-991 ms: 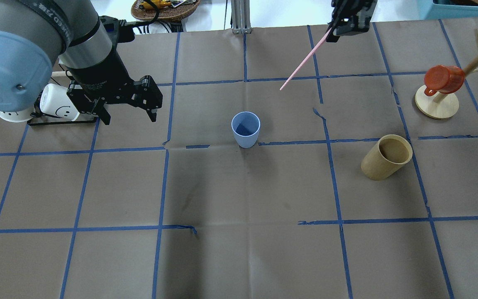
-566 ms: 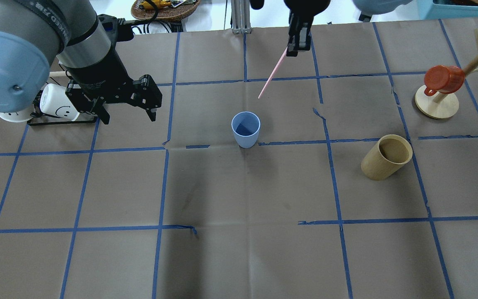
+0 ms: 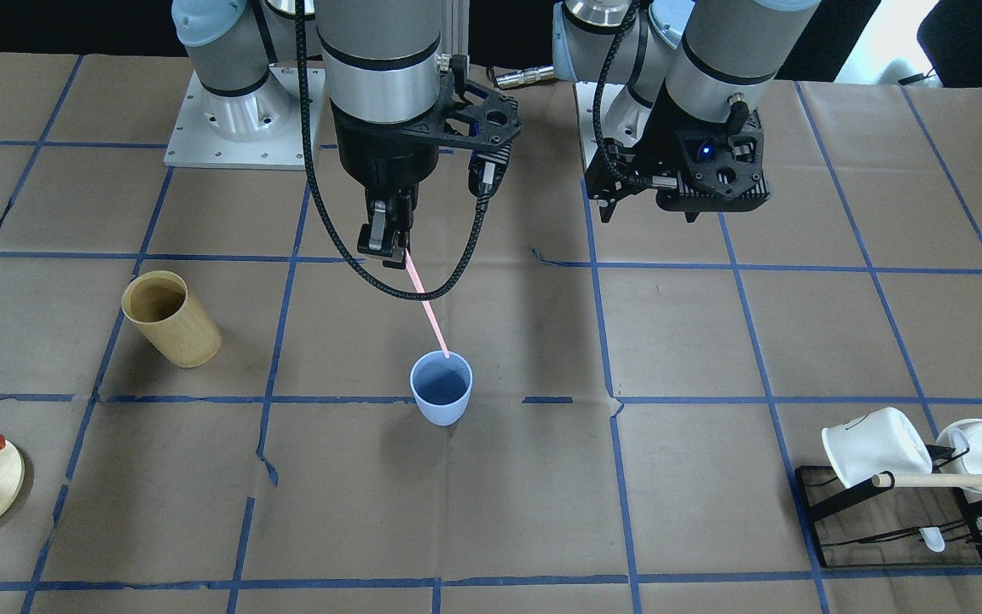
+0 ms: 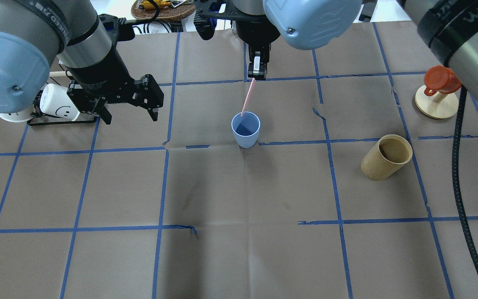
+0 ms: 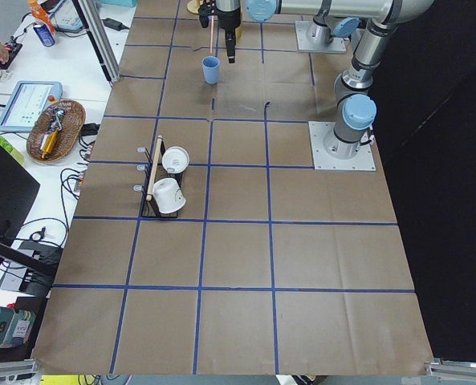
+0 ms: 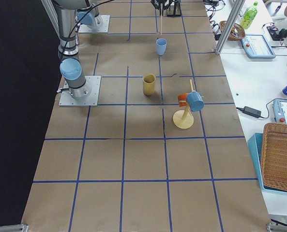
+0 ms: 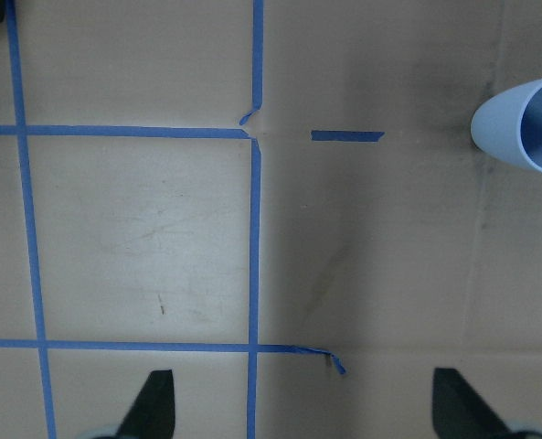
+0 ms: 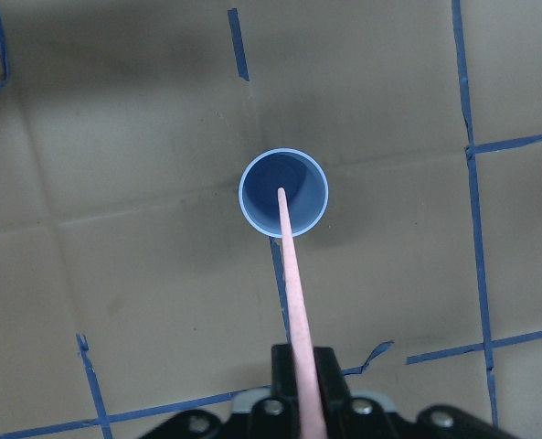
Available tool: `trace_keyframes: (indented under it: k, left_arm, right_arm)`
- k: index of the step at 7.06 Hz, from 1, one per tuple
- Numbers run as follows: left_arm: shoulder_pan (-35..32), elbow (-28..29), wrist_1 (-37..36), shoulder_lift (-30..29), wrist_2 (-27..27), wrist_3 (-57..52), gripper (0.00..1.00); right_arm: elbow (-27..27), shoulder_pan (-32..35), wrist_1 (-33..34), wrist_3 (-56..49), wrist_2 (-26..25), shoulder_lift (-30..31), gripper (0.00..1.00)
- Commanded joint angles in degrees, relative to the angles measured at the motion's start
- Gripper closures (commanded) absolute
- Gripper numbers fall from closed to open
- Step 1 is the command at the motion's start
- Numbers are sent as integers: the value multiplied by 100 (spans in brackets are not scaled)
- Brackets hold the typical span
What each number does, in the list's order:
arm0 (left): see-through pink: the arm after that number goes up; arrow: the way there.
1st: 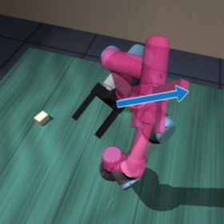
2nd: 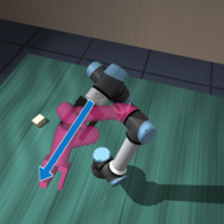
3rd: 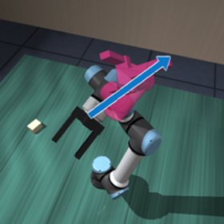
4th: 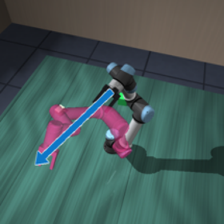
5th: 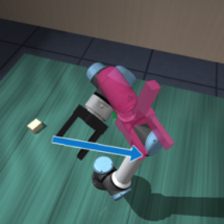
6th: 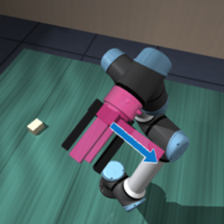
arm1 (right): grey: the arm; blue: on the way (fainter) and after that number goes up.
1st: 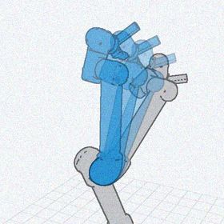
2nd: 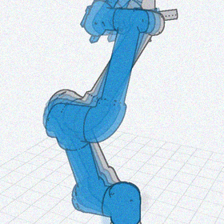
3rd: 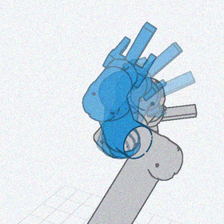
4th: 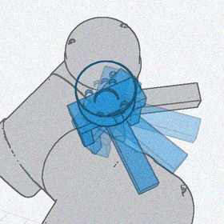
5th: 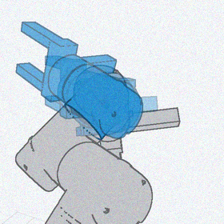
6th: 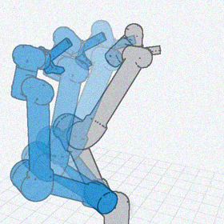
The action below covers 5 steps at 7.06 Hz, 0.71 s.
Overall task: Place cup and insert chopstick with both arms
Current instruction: 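Lower the pink chopstick into the blue cup with the right gripper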
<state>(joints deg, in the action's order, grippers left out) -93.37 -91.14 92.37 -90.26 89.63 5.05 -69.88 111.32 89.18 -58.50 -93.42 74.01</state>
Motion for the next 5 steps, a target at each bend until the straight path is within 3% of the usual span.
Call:
trace_keyframes:
  k: [1, 5]
  left_arm:
    - [3, 0, -9, -9, 2, 5, 0]
    - [-23, 0, 9, 35, 20, 5, 0]
  right_arm:
    - [-17, 39, -32, 329, -45, -88, 90]
    - [-17, 48, -173, 883, -36, -185, 90]
